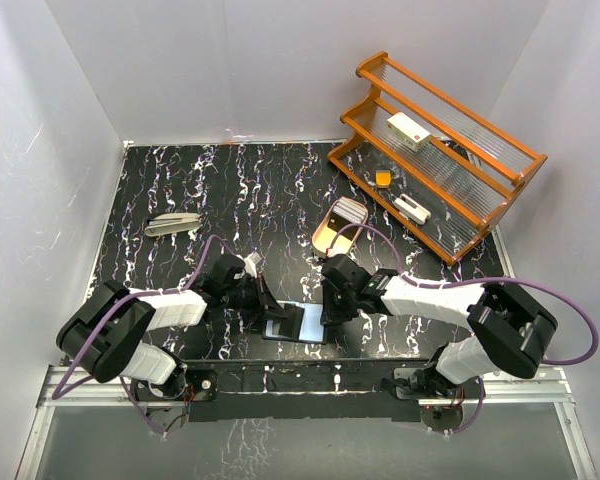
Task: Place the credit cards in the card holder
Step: Insert the credit card into the card holder.
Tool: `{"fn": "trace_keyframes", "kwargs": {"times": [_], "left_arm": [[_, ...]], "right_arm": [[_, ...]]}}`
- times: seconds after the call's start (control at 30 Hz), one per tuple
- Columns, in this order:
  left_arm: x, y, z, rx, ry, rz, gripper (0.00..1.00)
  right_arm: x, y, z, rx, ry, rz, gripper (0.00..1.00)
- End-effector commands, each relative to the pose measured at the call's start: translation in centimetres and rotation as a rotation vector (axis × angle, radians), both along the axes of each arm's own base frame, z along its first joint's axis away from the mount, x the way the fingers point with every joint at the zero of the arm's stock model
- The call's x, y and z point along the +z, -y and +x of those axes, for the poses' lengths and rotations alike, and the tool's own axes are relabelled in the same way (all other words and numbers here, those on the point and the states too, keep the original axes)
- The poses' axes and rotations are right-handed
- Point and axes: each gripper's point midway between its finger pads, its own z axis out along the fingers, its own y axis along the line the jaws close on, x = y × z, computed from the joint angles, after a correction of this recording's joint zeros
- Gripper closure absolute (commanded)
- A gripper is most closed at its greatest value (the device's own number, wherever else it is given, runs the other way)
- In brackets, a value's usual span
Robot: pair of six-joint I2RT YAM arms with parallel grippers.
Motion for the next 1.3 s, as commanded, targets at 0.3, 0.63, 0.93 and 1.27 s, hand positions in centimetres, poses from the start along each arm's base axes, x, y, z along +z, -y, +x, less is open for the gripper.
{"fn": "trace_keyframes", "kwargs": {"times": [0.3, 0.63, 0.93, 1.27], "left_arm": [[-0.4, 0.1, 0.7, 0.014, 0.051, 0.036, 1.0], [-0.8, 0.4, 0.2, 0.075, 0.039, 0.016, 1.0], [-0.9, 0.4, 0.2, 0.109, 0.036, 0.033, 1.0], [0.6, -0.9, 0.9, 0.117, 0.104, 0.113, 0.61]], "right_arm": [[0.5, 0.1, 1.2, -0.046, 0.059, 0.001, 0.91], [0.6, 0.1, 1.2, -0.088, 0.06, 0.035, 0.92], [1.0, 0.0, 1.3, -0.104, 0.071, 0.057, 0.92], [4.9, -1.0, 1.8, -0.096, 0.105, 0.122, 0.84]]}}
